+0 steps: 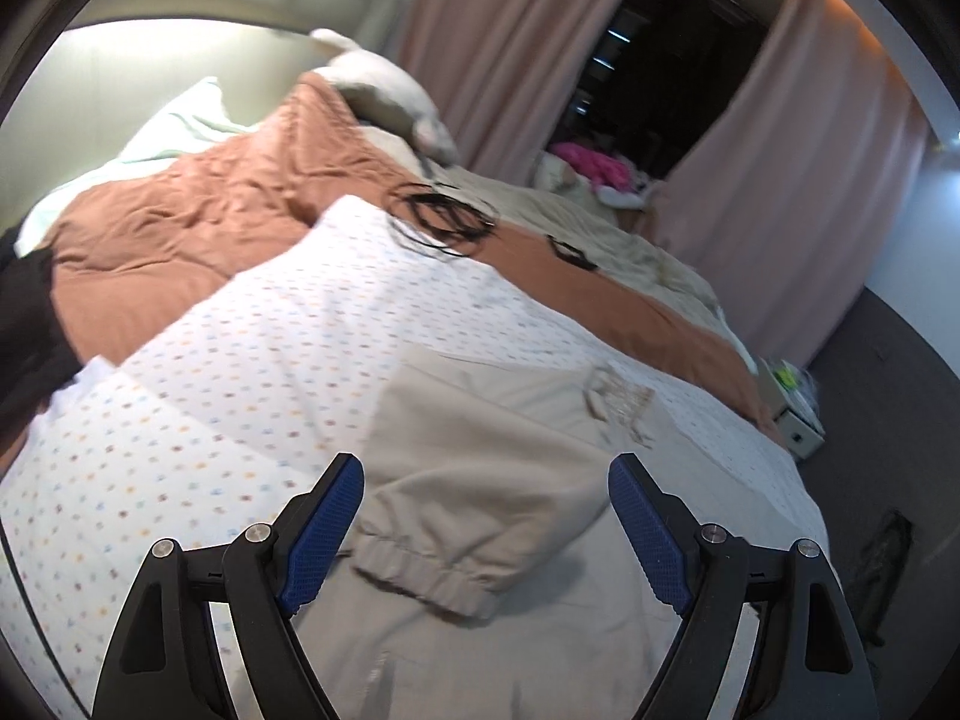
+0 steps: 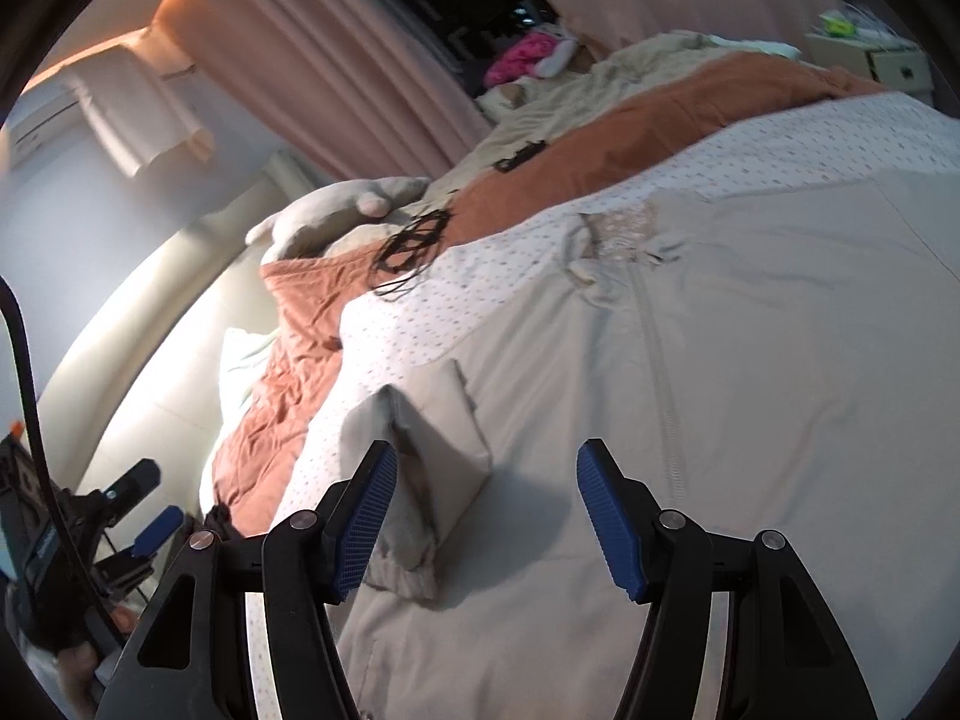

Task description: Fold large clothes

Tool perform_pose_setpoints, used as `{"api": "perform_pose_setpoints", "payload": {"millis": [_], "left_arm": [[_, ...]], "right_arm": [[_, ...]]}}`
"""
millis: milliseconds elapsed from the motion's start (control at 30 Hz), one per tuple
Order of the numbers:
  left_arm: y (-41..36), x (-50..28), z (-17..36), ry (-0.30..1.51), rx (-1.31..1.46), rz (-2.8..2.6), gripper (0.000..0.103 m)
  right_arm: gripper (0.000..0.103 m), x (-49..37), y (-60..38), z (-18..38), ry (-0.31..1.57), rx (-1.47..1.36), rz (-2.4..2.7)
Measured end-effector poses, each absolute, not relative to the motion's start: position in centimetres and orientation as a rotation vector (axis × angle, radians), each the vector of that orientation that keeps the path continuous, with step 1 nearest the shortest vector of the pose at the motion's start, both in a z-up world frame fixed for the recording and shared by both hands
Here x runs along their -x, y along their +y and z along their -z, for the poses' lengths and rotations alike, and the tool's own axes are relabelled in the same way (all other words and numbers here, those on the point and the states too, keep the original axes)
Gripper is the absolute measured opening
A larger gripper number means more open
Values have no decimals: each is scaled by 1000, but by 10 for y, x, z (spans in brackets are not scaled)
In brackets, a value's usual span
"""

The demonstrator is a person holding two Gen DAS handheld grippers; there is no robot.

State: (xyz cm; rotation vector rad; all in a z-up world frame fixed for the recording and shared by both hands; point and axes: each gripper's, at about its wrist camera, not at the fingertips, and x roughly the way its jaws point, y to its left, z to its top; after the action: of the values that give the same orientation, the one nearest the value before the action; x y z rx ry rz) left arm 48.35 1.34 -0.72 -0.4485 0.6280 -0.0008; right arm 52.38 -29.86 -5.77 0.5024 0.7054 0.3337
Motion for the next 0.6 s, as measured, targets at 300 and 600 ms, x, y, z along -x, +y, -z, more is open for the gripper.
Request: {"api": "perform_pose_setpoints", "payload": {"millis": [300,600], "left_arm": [[65,-477,54,668,517,-100,69],[118,-471,94,729,603,-138,59]], "right_arm": [[63,-520,-219,57,701,-302,-528],[63,-523,-144,96,815,-126,-586]]}}
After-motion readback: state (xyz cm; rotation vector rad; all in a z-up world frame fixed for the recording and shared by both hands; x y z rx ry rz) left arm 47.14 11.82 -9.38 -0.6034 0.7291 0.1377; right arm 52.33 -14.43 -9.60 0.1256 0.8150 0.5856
